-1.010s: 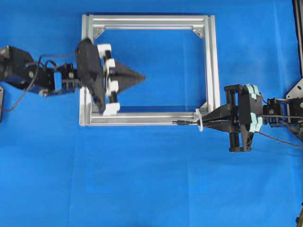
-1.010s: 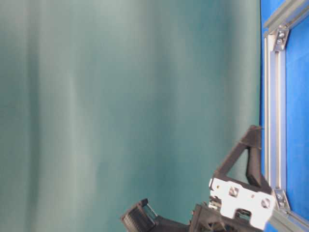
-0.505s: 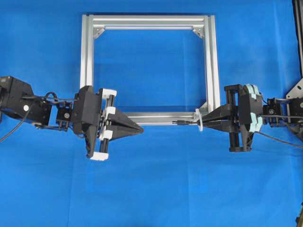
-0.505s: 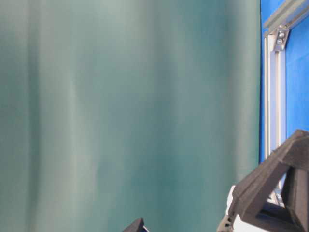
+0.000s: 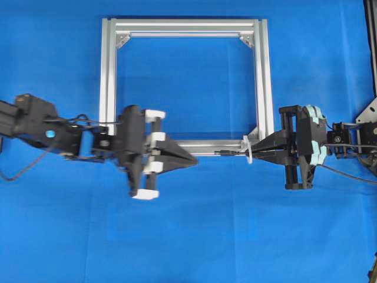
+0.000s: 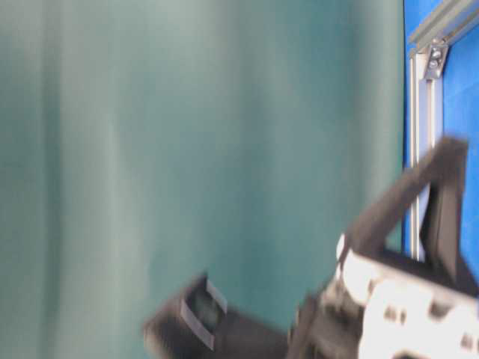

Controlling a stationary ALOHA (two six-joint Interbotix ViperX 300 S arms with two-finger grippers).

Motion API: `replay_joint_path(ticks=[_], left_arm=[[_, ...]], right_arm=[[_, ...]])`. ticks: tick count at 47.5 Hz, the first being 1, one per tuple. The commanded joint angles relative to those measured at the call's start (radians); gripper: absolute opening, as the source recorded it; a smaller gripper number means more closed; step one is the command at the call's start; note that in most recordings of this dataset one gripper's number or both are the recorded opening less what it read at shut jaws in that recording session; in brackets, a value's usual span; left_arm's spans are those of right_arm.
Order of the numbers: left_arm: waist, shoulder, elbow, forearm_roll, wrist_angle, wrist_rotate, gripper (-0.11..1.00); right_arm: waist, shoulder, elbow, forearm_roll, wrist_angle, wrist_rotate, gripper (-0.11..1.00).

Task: Insert the wire through the string loop located on the right side.
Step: 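Move the left gripper across to the plug poking through the loop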

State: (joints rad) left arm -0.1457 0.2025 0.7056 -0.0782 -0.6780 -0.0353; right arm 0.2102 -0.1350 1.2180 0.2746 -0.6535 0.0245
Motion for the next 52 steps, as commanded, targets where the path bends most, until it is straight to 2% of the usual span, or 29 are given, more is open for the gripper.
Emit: replay_joint_path(ticks=[1, 11, 18, 48, 50, 52], left_arm=[[0.018, 0.009, -0.086, 0.0, 0.058, 0.005, -0.01], [0.037, 0.08, -0.242, 0.002, 0.166, 0.009, 0.0], [0.04, 0.104, -0.29, 0.002, 0.184, 0.009, 0.0], [0.048, 0.112, -0.284, 0.002, 0.198, 0.008, 0.0], [0.048, 0.112, -0.284, 0.003, 0.198, 0.008, 0.02], [0.049, 0.112, -0.285, 0.002, 0.198, 0.008, 0.09]], right_arm=[[-0.002, -0.006, -0.014, -0.003, -0.005, -0.002, -0.04], [-0.003, -0.006, -0.014, -0.002, -0.005, -0.002, -0.04], [-0.002, -0.006, -0.014, -0.003, -0.005, -0.002, -0.04], [-0.002, -0.006, -0.014, -0.003, -0.005, -0.002, -0.04], [-0.002, -0.006, -0.014, -0.003, -0.005, -0.002, -0.04], [-0.002, -0.006, -0.014, -0.003, -0.005, -0.002, -0.04]])
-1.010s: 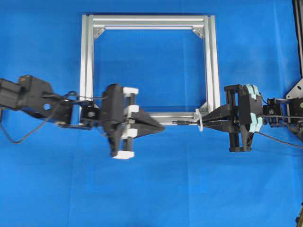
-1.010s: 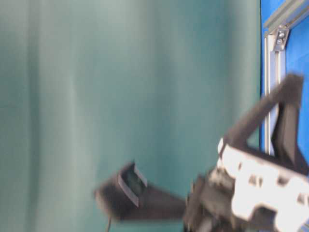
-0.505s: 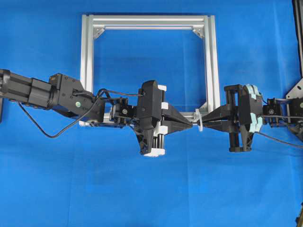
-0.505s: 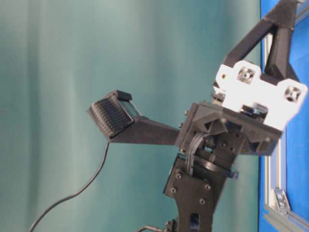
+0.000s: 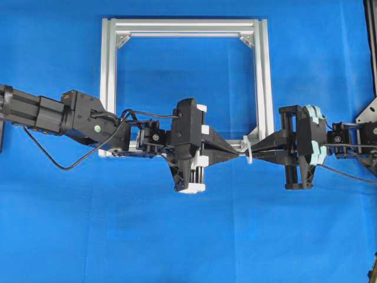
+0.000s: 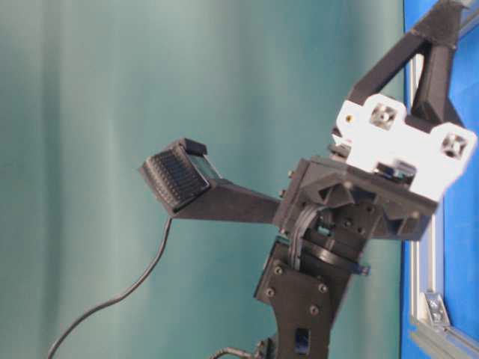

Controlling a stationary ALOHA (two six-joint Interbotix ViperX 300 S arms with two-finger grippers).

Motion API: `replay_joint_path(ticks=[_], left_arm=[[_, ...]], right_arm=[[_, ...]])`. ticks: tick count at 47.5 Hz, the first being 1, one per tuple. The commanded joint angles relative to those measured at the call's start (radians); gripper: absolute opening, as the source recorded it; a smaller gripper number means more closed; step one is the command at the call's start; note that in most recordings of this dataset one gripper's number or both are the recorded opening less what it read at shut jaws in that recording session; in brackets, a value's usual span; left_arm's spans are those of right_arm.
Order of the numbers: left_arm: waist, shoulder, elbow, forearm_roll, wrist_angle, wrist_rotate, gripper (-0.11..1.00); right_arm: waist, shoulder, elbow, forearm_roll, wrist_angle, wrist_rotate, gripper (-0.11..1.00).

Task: Insert the wire through the string loop located on the right side.
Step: 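Move the left gripper across to the plug poking through the loop, then close the left gripper on the USB plug above the loop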

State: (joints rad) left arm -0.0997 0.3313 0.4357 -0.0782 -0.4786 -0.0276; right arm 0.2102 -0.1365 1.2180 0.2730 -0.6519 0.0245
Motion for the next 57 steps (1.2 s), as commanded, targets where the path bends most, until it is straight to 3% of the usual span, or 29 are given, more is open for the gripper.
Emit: replay_joint_path(ticks=[1, 10, 14, 57], left_arm=[[0.003, -0.017, -0.015, 0.002, -0.002, 0.0, 0.14], [0.005, -0.015, -0.02, 0.002, -0.002, -0.002, 0.72], [0.006, -0.015, -0.02, 0.002, -0.002, -0.002, 0.88], [0.023, 0.083, -0.038, 0.002, 0.0, -0.002, 0.85]], right_arm=[[-0.002, -0.005, -0.017, -0.002, -0.006, -0.002, -0.04], [-0.003, -0.005, -0.014, -0.002, -0.006, -0.002, -0.04], [-0.002, -0.005, -0.014, -0.002, -0.005, -0.002, -0.04], [-0.002, -0.005, -0.012, -0.003, -0.005, -0.002, -0.04]])
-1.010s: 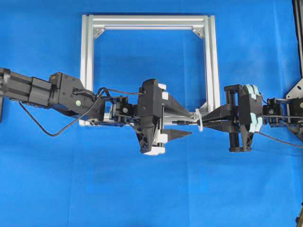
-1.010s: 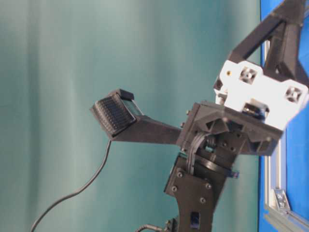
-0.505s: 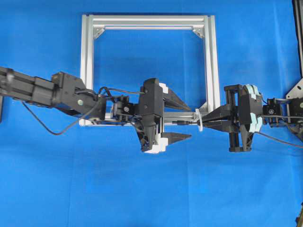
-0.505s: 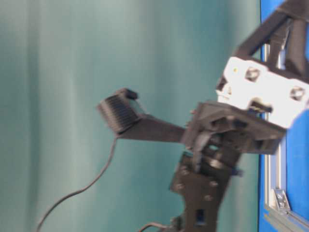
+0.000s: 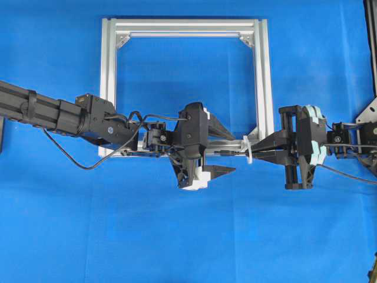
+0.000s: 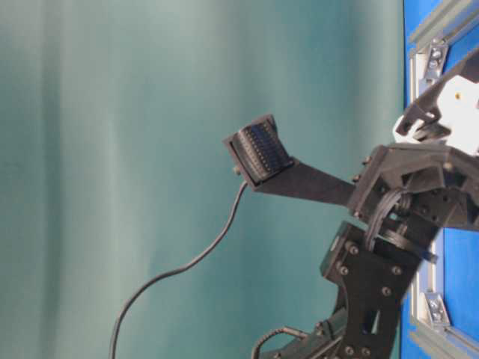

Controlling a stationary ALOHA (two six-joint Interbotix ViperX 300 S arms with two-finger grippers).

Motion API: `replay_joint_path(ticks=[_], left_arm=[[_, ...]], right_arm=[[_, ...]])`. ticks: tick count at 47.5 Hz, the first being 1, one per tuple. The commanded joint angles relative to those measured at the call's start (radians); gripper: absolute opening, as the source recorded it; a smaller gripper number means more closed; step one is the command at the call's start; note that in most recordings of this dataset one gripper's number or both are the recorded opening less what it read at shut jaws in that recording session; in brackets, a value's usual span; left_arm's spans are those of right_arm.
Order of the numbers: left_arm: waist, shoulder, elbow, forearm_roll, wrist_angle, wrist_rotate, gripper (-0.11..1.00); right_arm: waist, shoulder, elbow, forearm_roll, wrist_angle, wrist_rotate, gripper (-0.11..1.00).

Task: Insert the wire through the string loop located on the right side.
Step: 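Close the left gripper on the USB plug above the loop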

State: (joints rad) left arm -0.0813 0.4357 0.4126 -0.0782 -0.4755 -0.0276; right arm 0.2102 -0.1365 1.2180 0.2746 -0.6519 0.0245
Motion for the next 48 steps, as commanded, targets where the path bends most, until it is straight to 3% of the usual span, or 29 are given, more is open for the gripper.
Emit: replay_joint_path(ticks=[1, 48], left_arm=[[0.005, -0.021, -0.015, 0.0, -0.003, -0.002, 0.85], [0.005, -0.02, -0.025, 0.002, 0.026, -0.002, 0.85]], right_arm=[[-0.002, -0.005, -0.012, -0.003, -0.003, -0.002, -0.04], [-0.002, -0.005, -0.014, -0.005, -0.003, -0.002, -0.04]])
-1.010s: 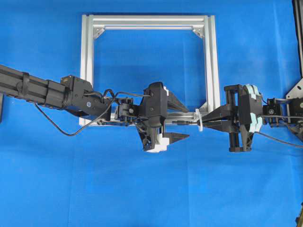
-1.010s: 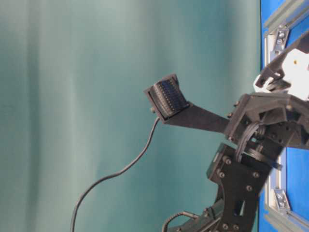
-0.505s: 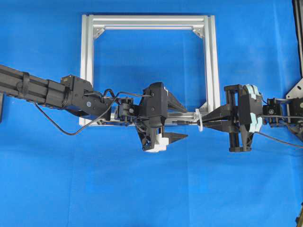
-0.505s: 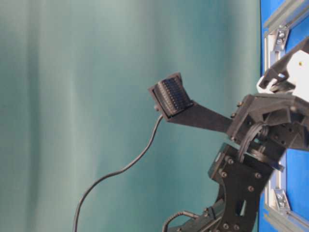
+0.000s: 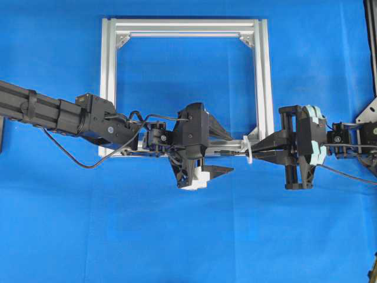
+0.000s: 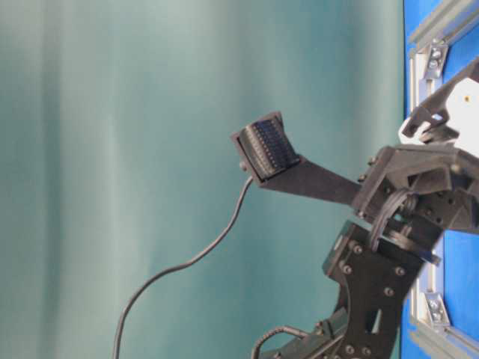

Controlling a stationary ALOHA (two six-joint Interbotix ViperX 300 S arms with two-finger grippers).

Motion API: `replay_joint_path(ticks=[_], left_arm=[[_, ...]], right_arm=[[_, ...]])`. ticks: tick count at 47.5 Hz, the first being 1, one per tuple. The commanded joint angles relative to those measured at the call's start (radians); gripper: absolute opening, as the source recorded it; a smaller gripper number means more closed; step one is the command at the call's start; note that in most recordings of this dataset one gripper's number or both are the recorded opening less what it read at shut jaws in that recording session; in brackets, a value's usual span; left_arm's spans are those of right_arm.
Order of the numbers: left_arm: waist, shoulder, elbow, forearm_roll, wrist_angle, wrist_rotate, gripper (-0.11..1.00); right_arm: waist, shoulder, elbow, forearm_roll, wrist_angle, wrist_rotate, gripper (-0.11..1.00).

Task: Insert the wire through the string loop located on the right side.
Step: 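Close the left gripper on the USB plug above the loop, then open the right gripper to release the cable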

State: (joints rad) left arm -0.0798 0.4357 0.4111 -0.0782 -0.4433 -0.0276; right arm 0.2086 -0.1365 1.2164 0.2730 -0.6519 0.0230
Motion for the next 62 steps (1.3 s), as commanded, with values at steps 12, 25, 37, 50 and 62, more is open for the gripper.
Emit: replay_joint_path(ticks=[12, 25, 37, 50, 62], left_arm=[[0.003, -0.018, -0.028, 0.0, -0.006, -0.002, 0.85], [0.0, -0.02, -0.028, 0.002, -0.008, -0.002, 0.82], [-0.002, -0.018, -0.028, 0.005, -0.005, 0.005, 0.2], [-0.002, -0.02, -0.028, 0.005, 0.006, 0.005, 0.07], [-0.002, -0.018, -0.029, 0.005, 0.009, 0.003, 0.07]], right_arm=[[0.0, -0.005, -0.012, -0.003, -0.003, 0.0, -0.04], [0.0, -0.005, -0.012, -0.002, -0.003, 0.0, -0.04], [0.0, -0.005, -0.012, -0.002, -0.003, -0.002, -0.04], [0.0, -0.006, -0.008, -0.023, -0.003, -0.003, -0.04], [-0.006, -0.031, 0.014, -0.02, 0.008, -0.003, -0.04]])
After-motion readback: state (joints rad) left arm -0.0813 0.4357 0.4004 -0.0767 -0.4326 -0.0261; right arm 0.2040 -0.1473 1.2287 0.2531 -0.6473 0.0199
